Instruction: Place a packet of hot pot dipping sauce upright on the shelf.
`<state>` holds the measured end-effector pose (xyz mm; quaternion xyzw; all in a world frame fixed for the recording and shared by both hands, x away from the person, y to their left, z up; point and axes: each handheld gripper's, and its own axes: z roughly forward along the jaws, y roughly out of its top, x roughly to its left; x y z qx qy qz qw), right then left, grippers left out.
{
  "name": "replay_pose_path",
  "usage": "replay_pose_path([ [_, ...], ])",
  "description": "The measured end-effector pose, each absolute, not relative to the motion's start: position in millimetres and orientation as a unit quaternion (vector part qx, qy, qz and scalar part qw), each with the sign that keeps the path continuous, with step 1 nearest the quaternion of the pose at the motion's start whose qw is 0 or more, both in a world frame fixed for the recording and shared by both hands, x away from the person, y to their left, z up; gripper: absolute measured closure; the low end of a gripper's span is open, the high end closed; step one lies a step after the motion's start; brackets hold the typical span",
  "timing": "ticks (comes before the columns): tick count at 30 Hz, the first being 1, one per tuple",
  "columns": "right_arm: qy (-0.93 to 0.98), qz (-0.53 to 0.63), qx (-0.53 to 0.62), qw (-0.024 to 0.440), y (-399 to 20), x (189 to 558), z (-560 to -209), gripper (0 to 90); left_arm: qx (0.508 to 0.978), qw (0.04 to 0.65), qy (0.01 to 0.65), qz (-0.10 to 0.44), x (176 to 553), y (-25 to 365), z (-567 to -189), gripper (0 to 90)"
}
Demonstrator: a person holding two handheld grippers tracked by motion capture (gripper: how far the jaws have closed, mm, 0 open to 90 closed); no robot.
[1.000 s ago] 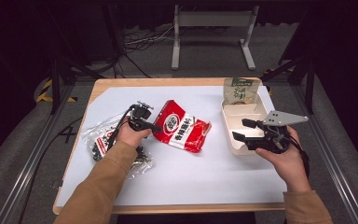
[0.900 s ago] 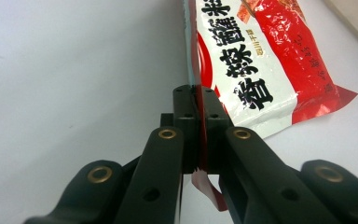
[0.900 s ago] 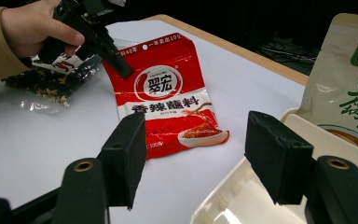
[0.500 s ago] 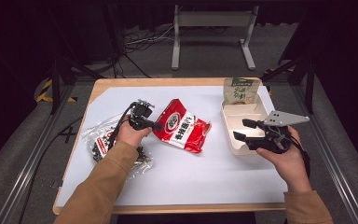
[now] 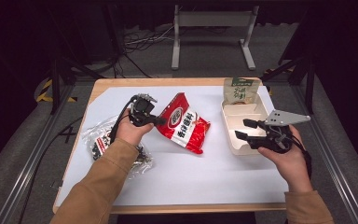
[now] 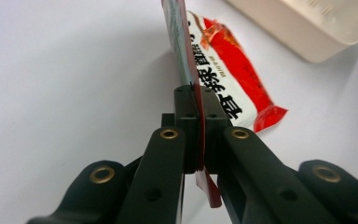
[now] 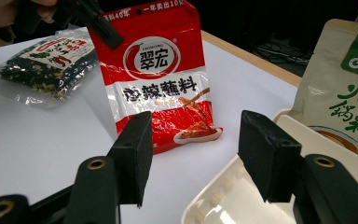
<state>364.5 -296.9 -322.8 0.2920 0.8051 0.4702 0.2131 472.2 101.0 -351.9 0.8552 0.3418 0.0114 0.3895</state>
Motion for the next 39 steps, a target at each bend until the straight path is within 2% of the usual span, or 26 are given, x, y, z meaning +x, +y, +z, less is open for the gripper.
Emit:
replay_pose_path([
  [13, 0.805, 0.474, 0.284, 0.218, -298, 362, -319, 46.2, 0.865, 0.420, 0.274, 0.025, 439, 78, -312, 89.8],
  [26, 0.810, 0.473, 0.272, 0.216, -294, 360, -318, 45.7, 0.900, 0.389, 0.184, 0.075, 402, 65, -274, 90.0],
  [39, 0.828, 0.465, 0.244, 0.194, -276, 359, -322, 42.9, 0.913, 0.380, 0.130, 0.069, 379, 67, -251, 90.0],
])
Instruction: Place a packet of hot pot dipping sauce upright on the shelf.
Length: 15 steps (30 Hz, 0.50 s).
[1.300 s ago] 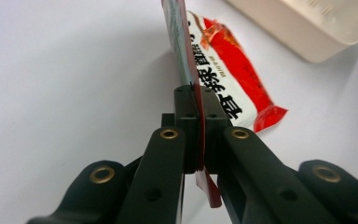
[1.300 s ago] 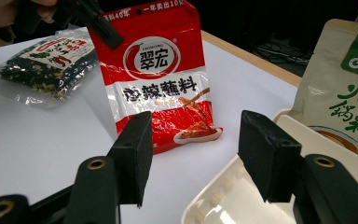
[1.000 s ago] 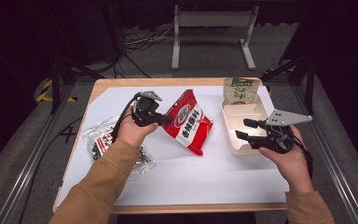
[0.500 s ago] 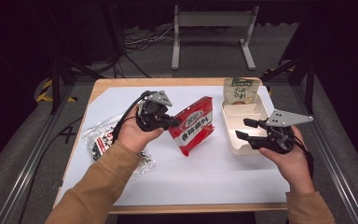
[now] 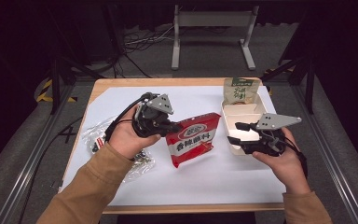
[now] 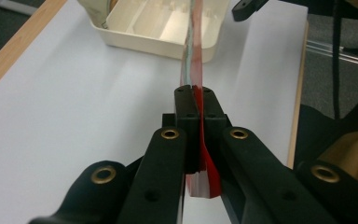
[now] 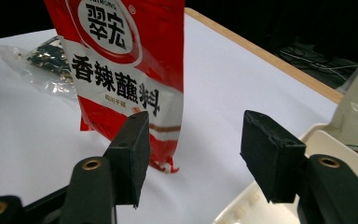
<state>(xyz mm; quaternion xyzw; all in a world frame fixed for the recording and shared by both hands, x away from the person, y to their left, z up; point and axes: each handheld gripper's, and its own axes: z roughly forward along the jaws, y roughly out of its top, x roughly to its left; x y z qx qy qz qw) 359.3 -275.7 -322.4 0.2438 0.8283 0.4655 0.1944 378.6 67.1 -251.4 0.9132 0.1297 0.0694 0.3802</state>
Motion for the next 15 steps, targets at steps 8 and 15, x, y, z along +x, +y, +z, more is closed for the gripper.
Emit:
replay_pose_path([
  [8, 0.837, 0.473, 0.221, 0.165, -264, 359, -327, 42.0, 0.914, 0.387, 0.107, 0.057, 368, 64, -244, 90.0],
  [15, 0.846, 0.471, 0.203, 0.142, -255, 361, -334, 42.7, 0.914, 0.393, 0.087, 0.053, 362, 60, -239, 90.0],
])
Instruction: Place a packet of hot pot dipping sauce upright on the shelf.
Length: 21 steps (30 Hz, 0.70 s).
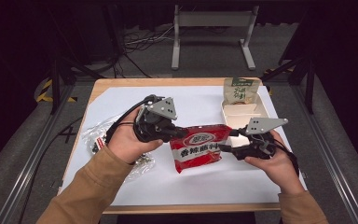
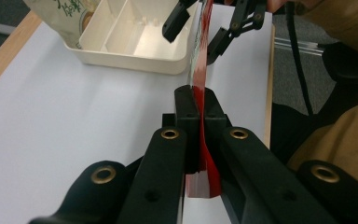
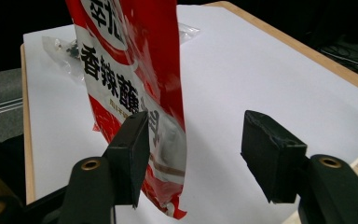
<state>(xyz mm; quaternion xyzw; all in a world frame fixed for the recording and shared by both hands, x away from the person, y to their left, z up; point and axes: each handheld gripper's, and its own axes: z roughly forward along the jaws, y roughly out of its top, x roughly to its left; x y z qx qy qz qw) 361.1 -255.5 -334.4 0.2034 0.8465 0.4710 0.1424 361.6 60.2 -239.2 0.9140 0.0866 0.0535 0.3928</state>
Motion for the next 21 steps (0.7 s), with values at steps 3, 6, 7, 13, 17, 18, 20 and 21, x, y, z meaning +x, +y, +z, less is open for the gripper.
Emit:
replay_pose_path([
  [3, 0.850, 0.471, 0.196, 0.133, -253, 362, -337, 43.7, 0.914, 0.394, 0.082, 0.054, 359, 59, -238, 90.0],
  [6, 0.853, 0.470, 0.188, 0.124, -250, 362, -339, 46.5, 0.914, 0.395, 0.078, 0.055, 358, 58, -237, 90.0],
  [7, 0.854, 0.471, 0.184, 0.120, -249, 362, -340, 48.0, 0.913, 0.397, 0.076, 0.054, 358, 58, -237, 90.0],
  [13, 0.870, 0.458, 0.154, 0.101, -243, 362, -343, 59.2, 0.912, 0.401, 0.074, 0.050, 357, 58, -236, 90.0],
  [17, 0.889, 0.436, 0.116, 0.082, -238, 361, -345, 81.6, 0.912, 0.399, 0.074, 0.051, 356, 58, -237, 90.0],
  [18, 0.890, 0.436, 0.110, 0.079, -237, 360, -345, 84.0, 0.912, 0.401, 0.075, 0.052, 356, 58, -237, 90.0],
  [20, 0.890, 0.436, 0.107, 0.079, -237, 360, -345, 85.4, 0.911, 0.403, 0.077, 0.049, 357, 60, -238, 90.0],
  [21, 0.890, 0.436, 0.109, 0.076, -237, 360, -344, 85.9, 0.910, 0.404, 0.079, 0.050, 357, 60, -238, 90.0],
])
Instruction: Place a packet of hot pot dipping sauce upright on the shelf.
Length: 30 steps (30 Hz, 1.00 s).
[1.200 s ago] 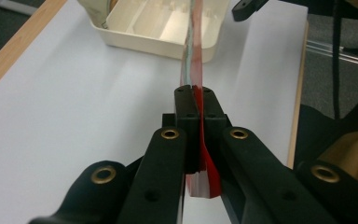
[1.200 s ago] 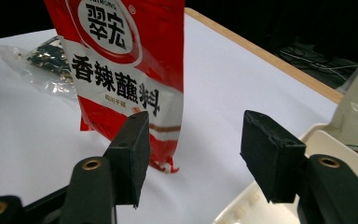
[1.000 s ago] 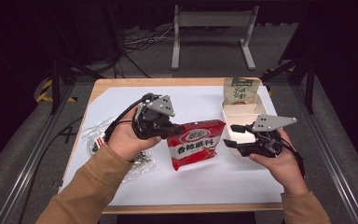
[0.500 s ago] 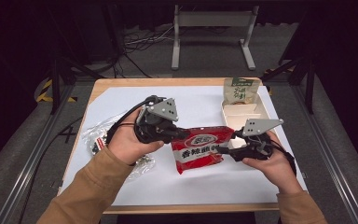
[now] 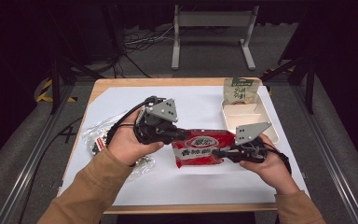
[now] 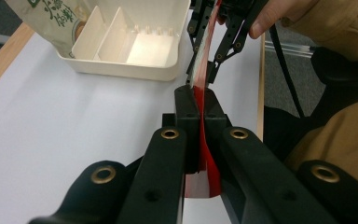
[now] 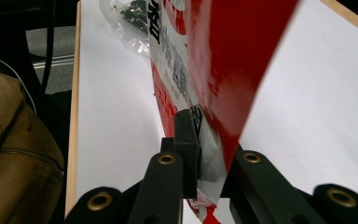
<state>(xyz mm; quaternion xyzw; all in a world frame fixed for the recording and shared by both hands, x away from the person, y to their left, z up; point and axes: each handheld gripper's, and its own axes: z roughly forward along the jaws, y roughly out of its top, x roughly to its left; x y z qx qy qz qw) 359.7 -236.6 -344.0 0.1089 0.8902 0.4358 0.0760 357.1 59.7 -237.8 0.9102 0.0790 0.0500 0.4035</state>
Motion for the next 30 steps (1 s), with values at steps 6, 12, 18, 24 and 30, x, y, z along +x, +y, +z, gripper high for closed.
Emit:
replay_pose_path([
  [6, 0.889, 0.438, 0.116, 0.063, -237, 361, -343, 86.7, 0.907, 0.409, 0.082, 0.053, 358, 62, -238, 90.0],
  [12, 0.887, 0.443, 0.120, 0.060, -239, 360, -339, 86.9, 0.900, 0.426, 0.082, 0.053, 360, 66, -239, 87.2],
  [18, 0.885, 0.445, 0.126, 0.061, -243, 360, -335, 87.1, 0.890, 0.442, 0.095, 0.057, 359, 71, -241, 73.0],
  [24, 0.883, 0.449, 0.126, 0.058, -244, 359, -332, 87.2, 0.878, 0.464, 0.098, 0.064, 356, 79, -245, 54.4],
  [30, 0.883, 0.448, 0.124, 0.062, -245, 357, -327, 87.2, 0.869, 0.476, 0.112, 0.071, 355, 91, -255, 46.9],
])
